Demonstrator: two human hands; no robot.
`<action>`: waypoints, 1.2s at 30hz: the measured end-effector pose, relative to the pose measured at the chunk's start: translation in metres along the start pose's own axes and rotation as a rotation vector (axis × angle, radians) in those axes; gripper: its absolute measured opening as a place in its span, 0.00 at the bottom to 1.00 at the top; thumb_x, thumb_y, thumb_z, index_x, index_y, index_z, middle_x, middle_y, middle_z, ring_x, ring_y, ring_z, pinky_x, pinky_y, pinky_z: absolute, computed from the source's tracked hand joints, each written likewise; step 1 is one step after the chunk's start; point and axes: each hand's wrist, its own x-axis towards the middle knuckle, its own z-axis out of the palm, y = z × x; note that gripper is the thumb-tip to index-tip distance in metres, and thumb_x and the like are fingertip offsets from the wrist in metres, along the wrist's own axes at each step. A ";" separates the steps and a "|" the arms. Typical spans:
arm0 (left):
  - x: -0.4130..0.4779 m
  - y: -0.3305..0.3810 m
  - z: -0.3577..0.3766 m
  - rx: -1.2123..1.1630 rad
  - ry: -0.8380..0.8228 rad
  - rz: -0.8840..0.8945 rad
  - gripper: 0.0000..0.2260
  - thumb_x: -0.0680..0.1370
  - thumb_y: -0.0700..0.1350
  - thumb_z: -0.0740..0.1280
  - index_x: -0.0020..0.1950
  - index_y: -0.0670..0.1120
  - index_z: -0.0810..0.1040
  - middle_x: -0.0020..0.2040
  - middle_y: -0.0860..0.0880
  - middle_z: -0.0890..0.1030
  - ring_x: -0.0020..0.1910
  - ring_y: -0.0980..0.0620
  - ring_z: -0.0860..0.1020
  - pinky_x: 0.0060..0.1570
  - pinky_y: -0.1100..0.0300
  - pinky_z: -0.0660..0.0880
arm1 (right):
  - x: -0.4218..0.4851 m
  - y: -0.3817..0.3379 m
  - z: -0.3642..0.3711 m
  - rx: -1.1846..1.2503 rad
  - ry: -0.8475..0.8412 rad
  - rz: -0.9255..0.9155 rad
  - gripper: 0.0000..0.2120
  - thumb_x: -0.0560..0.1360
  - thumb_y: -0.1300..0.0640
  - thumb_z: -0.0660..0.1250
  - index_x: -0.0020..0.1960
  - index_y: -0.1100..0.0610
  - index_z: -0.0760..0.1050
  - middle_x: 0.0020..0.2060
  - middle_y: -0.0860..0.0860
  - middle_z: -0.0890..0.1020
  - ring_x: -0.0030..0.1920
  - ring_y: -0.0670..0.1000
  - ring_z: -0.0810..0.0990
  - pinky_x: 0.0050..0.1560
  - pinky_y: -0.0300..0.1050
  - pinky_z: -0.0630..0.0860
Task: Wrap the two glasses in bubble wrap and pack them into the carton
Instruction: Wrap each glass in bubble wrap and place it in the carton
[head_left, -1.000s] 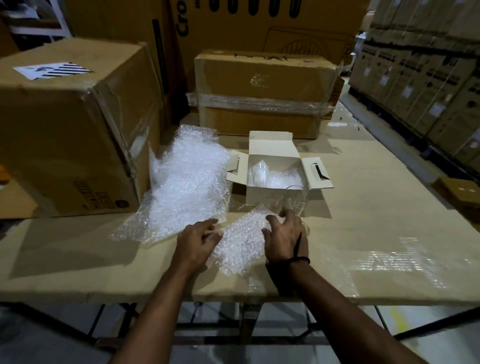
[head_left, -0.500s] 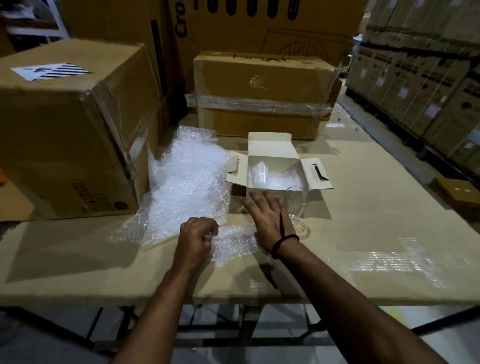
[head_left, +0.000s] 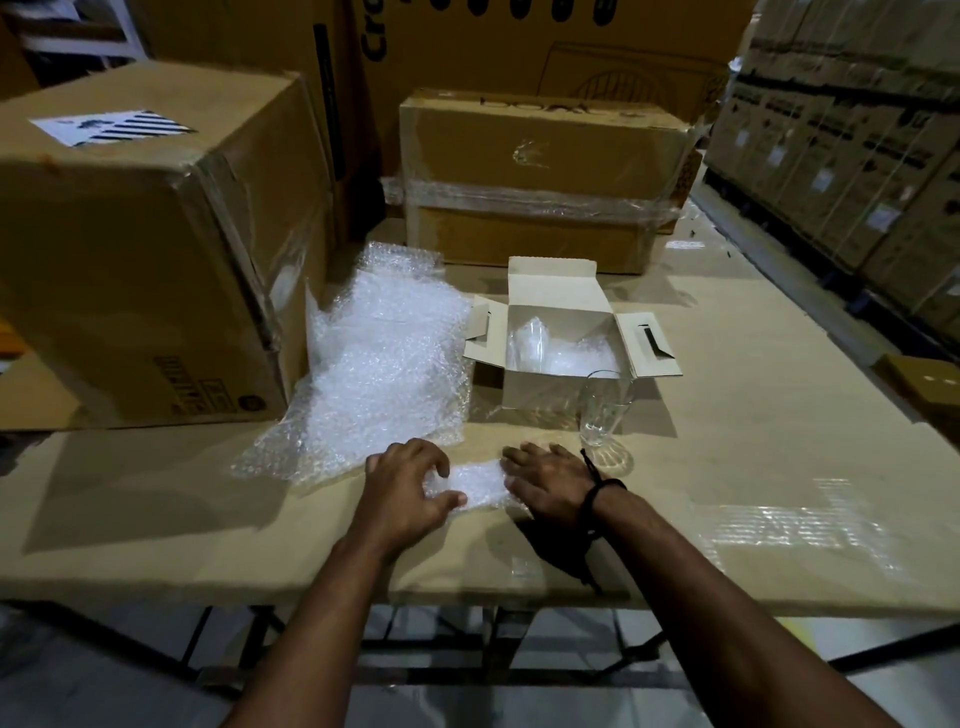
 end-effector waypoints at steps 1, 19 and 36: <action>0.000 0.000 -0.001 0.051 -0.033 -0.033 0.21 0.63 0.65 0.67 0.51 0.57 0.77 0.51 0.60 0.76 0.54 0.53 0.72 0.52 0.55 0.60 | 0.001 -0.001 -0.001 -0.013 0.025 0.003 0.24 0.81 0.46 0.47 0.72 0.55 0.66 0.75 0.52 0.62 0.74 0.53 0.59 0.72 0.52 0.55; 0.020 0.018 0.013 -0.536 0.028 -0.182 0.14 0.65 0.48 0.66 0.49 0.56 0.81 0.47 0.59 0.79 0.46 0.50 0.77 0.47 0.50 0.76 | -0.019 0.001 -0.015 0.232 0.503 0.223 0.21 0.70 0.67 0.62 0.59 0.50 0.76 0.54 0.53 0.80 0.53 0.57 0.79 0.49 0.44 0.72; 0.107 0.122 0.116 -0.394 -0.222 -0.259 0.35 0.60 0.60 0.80 0.65 0.55 0.76 0.58 0.55 0.83 0.54 0.52 0.81 0.56 0.51 0.78 | -0.074 0.101 -0.069 1.233 1.006 0.451 0.17 0.68 0.72 0.72 0.54 0.60 0.76 0.48 0.56 0.82 0.41 0.44 0.82 0.44 0.36 0.78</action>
